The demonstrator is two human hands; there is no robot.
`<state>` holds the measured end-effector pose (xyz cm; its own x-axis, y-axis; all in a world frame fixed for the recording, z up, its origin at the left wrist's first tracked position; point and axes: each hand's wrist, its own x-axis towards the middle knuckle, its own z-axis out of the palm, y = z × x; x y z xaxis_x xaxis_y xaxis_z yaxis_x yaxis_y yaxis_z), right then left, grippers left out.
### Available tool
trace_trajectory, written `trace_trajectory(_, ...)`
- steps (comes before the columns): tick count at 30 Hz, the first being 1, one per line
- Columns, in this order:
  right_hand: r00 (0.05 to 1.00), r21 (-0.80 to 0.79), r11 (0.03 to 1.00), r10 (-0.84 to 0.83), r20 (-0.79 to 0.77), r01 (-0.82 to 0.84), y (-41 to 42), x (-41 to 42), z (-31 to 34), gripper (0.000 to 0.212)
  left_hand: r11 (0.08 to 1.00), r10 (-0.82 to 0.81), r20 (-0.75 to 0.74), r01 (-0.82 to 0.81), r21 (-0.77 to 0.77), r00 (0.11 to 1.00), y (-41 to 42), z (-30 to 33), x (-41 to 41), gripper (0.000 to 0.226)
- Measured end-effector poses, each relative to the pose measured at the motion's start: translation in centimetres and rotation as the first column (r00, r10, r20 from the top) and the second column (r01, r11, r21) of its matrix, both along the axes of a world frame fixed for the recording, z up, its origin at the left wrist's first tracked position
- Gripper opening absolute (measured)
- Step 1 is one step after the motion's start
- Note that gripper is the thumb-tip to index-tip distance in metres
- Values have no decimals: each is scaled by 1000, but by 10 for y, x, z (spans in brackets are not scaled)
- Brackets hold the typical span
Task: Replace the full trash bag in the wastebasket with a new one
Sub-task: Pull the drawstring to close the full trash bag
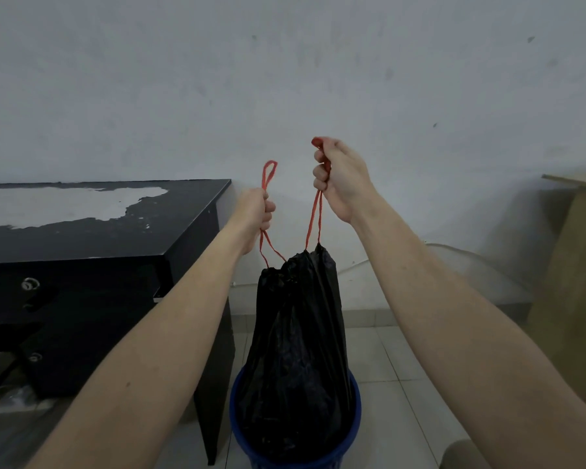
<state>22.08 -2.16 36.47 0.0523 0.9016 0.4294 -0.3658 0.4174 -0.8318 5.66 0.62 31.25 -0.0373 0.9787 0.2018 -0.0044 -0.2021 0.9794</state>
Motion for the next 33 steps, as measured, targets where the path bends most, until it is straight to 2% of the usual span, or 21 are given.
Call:
trace_trajectory(2,997,37,999,1,79,-4,1,-5,-1,21,999,-34,-17,34,-9,999,-3,-2,1,24)
trace_trajectory(5,983,105,994,-8,181,-12,3,-18,-6,17,999,-40,-156,44,28,987,-4,-11,0,38)
trace_trajectory(7,967,140,990,-14,254,-22,5,-27,-8,13,999,-21,-192,29,40,981,-7,-15,1,36)
trace_trajectory(9,949,158,987,-26,313,-25,7,-33,-9,17,999,-39,-138,40,0,990,-10,-17,1,23)
trace_trajectory(12,942,152,988,-19,336,-34,11,-43,-5,13,996,-84,-103,85,1,991,-15,-18,2,22)
trace_trajectory(14,940,140,990,-18,340,-31,13,-48,-2,10,986,-126,-169,141,84,978,-20,-18,4,19)
trace_trajectory(17,931,134,991,-28,363,-23,17,-53,2,10,964,-190,-252,229,137,949,-28,-16,5,30)
trace_trajectory(21,921,133,991,-82,380,33,21,-53,6,16,934,-337,-82,344,97,938,-33,-13,5,24)
trace_trajectory(25,895,107,994,-62,441,16,18,-54,5,6,947,-236,-179,267,178,955,-34,-18,11,24)
trace_trajectory(26,865,102,994,-92,494,47,16,-52,5,13,952,-216,-161,244,185,963,-32,-19,12,24)
trace_trajectory(27,801,100,989,-147,580,109,12,-48,5,33,958,-209,-126,229,175,970,-31,-20,12,23)
trace_trajectory(29,591,61,973,-185,785,223,3,-37,2,75,969,-204,-56,210,133,977,-26,-21,10,24)
trace_trajectory(30,485,22,967,-146,862,253,0,-31,-1,87,972,-201,-30,203,115,979,-24,-21,8,24)
trace_trajectory(31,401,-14,963,-99,911,270,-1,-25,-6,91,975,-201,-4,200,99,980,-23,-22,7,24)
trace_trajectory(33,310,-30,960,-61,949,279,0,-16,-17,82,977,-207,47,204,67,977,-20,-21,6,22)
